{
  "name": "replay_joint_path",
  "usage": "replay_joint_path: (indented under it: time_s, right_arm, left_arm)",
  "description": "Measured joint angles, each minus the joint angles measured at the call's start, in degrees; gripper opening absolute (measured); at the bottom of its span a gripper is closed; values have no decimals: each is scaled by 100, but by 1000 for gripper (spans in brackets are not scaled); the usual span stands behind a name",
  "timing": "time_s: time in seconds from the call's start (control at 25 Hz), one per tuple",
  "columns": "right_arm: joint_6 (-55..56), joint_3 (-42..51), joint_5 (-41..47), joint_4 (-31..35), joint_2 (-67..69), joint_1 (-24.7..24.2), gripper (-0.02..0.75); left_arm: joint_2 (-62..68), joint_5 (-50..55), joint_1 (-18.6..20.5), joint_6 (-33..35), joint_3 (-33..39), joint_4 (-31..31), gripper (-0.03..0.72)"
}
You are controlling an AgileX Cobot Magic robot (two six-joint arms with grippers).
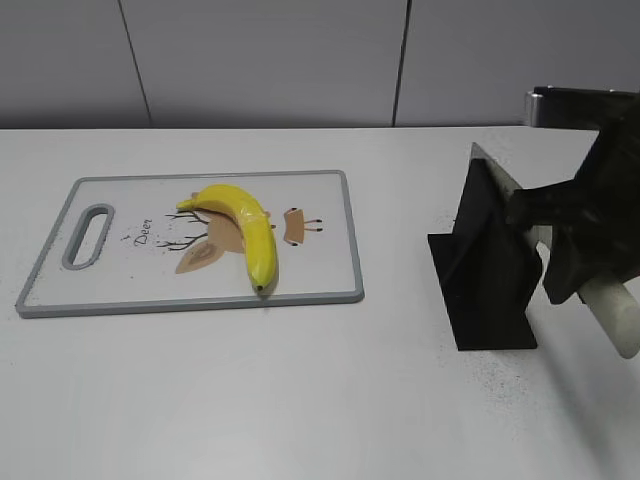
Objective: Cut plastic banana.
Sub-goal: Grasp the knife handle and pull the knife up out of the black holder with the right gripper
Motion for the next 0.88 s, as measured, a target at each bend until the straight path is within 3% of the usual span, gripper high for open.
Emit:
replay_joint_path:
  time_s: [0.56,0.88]
  right_arm:
    - [144,-65,98,-139,-935,0,187]
    - [-362,-807,382,-337,-1097,0,186]
  left_arm:
    - [0,0,0,0,0,0,481]
    - [0,-74,0,0,-21,0,480]
